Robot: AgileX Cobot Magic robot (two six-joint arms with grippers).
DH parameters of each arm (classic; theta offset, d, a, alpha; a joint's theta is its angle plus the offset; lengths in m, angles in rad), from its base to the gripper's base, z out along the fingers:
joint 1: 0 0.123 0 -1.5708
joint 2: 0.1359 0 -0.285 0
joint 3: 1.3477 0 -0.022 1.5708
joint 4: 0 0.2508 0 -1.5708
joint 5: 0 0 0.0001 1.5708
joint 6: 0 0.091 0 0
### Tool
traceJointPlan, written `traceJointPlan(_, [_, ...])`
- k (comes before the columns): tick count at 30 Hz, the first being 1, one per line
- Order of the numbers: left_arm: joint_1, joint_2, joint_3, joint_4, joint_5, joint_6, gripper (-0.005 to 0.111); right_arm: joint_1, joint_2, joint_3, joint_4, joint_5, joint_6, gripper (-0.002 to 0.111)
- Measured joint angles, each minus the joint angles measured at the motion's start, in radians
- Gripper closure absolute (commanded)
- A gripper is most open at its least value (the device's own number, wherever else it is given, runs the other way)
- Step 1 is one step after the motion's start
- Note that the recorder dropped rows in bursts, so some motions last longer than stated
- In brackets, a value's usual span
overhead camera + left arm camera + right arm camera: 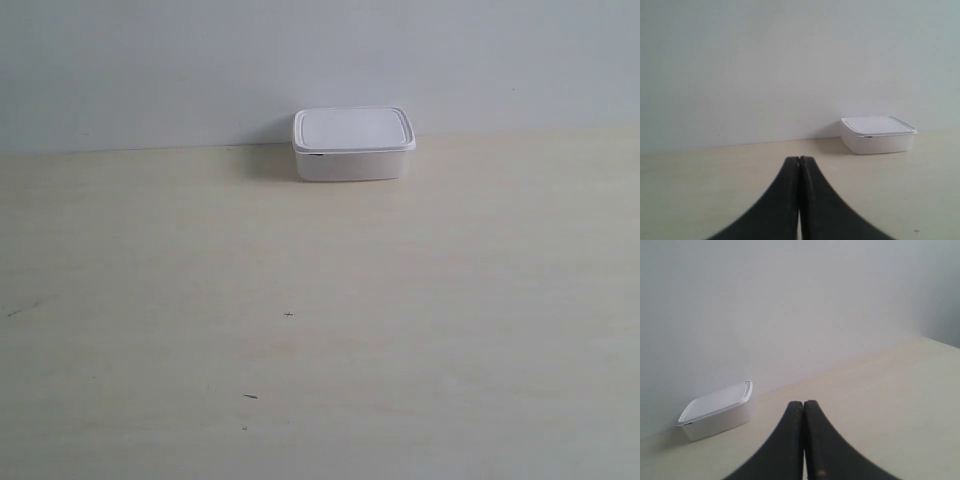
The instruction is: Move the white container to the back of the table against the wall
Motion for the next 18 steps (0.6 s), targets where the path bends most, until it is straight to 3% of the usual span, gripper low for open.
traceJointPlan(3, [0.0, 0.0, 0.0, 0.046, 0.002, 0.031, 0.107, 0.0, 0.0, 0.0, 0.0, 0.095, 0.0, 0.108])
traceJointPlan(7, [0.0, 0.0, 0.0, 0.058, 0.04, 0.192, 0.107, 0.0, 0.0, 0.0, -0.09, 0.161, -0.004, 0.108])
traceJointPlan(12, [0.0, 0.0, 0.0, 0.058, 0.072, 0.226, 0.107, 0.0, 0.0, 0.0, -0.248, 0.169, -0.004, 0.108])
traceJointPlan(18, [0.0, 0.0, 0.0, 0.058, 0.115, 0.218, 0.107, 0.0, 0.0, 0.0, -0.283, 0.169, -0.004, 0.108])
